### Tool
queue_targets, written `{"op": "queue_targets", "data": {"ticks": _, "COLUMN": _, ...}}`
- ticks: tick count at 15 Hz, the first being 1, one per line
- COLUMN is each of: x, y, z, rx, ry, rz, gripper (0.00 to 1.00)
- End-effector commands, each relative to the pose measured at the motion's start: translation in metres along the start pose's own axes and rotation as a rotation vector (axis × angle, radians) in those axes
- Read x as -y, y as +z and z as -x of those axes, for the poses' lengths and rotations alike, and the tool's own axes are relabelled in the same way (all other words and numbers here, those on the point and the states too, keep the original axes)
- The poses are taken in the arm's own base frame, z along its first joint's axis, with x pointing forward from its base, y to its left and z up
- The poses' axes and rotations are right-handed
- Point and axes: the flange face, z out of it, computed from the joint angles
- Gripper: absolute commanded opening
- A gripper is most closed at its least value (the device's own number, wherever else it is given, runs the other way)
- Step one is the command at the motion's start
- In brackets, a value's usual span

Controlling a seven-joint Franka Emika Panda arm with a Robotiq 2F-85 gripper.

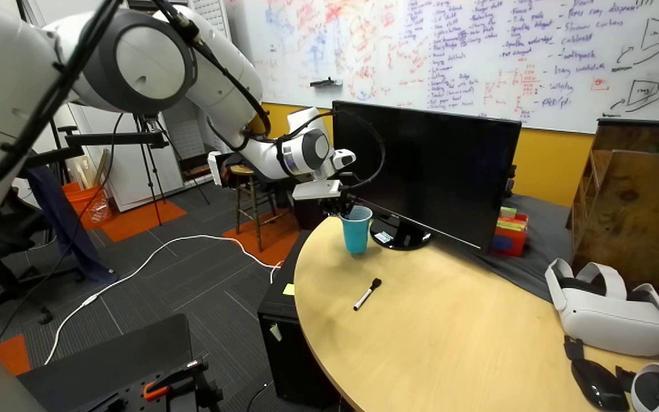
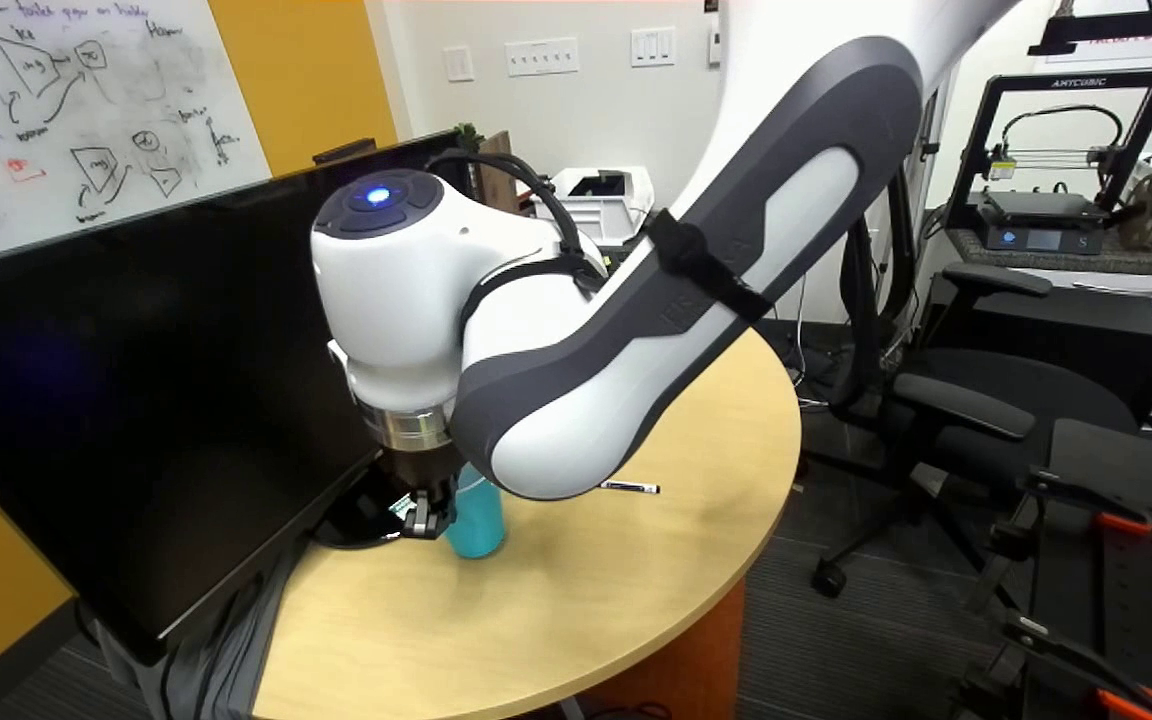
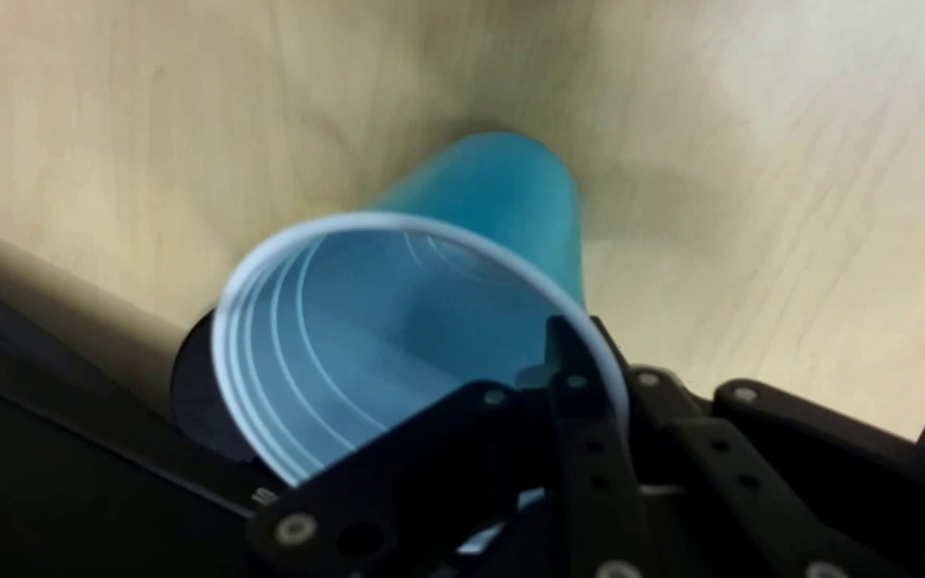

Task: Move the blue cup to the left side of the desk

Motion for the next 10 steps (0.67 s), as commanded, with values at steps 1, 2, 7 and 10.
{"op": "queue_targets", "data": {"ticks": 1, "x": 0.009, "y": -0.016, "z": 0.017, "rx": -0.028, "ry": 0.038, "rz": 0.014, "gripper": 0.01}}
{"op": "queue_targets", "data": {"ticks": 2, "x": 0.012, "y": -0.017, "z": 0.02, "rx": -0.031, "ry": 0.045, "rz": 0.013, "gripper": 0.01}}
{"op": "queue_targets", "data": {"ticks": 7, "x": 0.019, "y": -0.022, "z": 0.029, "rx": -0.028, "ry": 0.067, "rz": -0.005, "gripper": 0.01}}
{"op": "queue_targets", "data": {"ticks": 10, "x": 0.021, "y": -0.021, "z": 0.035, "rx": -0.02, "ry": 0.072, "rz": -0.007, "gripper": 0.01}}
